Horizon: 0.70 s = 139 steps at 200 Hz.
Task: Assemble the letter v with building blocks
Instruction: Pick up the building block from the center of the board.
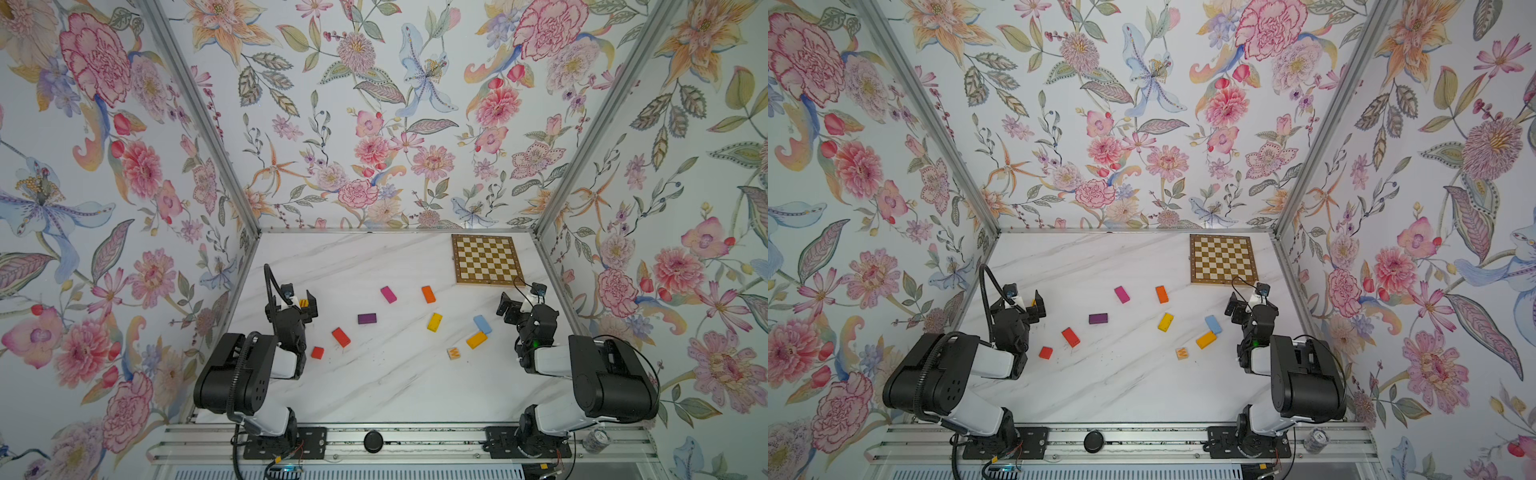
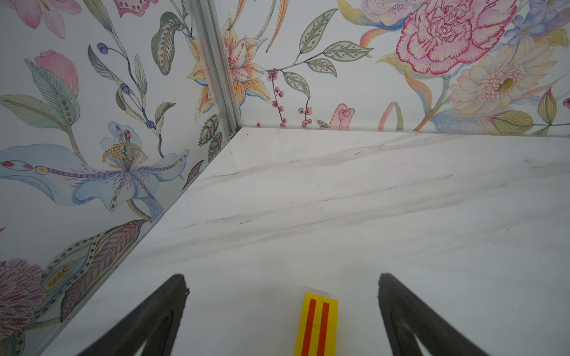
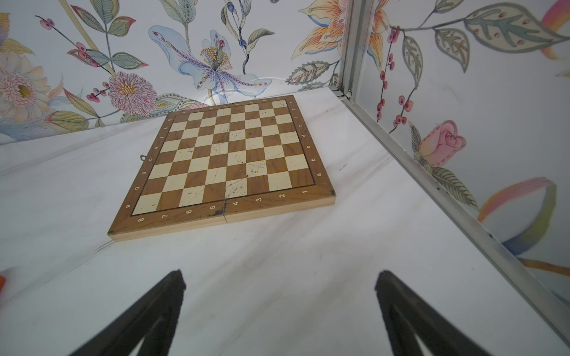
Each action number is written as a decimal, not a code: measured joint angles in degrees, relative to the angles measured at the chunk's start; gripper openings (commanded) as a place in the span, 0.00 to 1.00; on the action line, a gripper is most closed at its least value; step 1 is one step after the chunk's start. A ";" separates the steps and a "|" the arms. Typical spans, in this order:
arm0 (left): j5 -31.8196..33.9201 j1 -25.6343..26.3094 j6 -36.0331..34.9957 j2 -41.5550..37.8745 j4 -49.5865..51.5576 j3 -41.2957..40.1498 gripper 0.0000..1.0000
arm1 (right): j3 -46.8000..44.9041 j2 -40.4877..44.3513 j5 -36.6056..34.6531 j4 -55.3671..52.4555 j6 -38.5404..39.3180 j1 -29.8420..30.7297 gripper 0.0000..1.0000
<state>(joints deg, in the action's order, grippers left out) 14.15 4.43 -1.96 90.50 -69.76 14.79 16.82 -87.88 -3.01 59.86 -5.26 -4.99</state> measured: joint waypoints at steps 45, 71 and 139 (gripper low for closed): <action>0.00 0.00 0.00 0.00 0.00 0.00 0.99 | 0.00 0.00 0.00 -0.02 0.00 0.00 0.99; 0.00 0.00 0.00 0.00 0.00 0.00 0.99 | 0.00 0.00 0.00 0.00 0.00 0.00 0.99; 0.22 0.02 -0.20 0.00 0.00 0.00 0.93 | 0.00 0.00 0.00 0.00 0.00 0.00 0.99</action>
<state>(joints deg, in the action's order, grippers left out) 14.37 4.45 -2.15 90.50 -69.76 14.79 16.82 -87.88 -3.01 59.86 -5.26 -4.99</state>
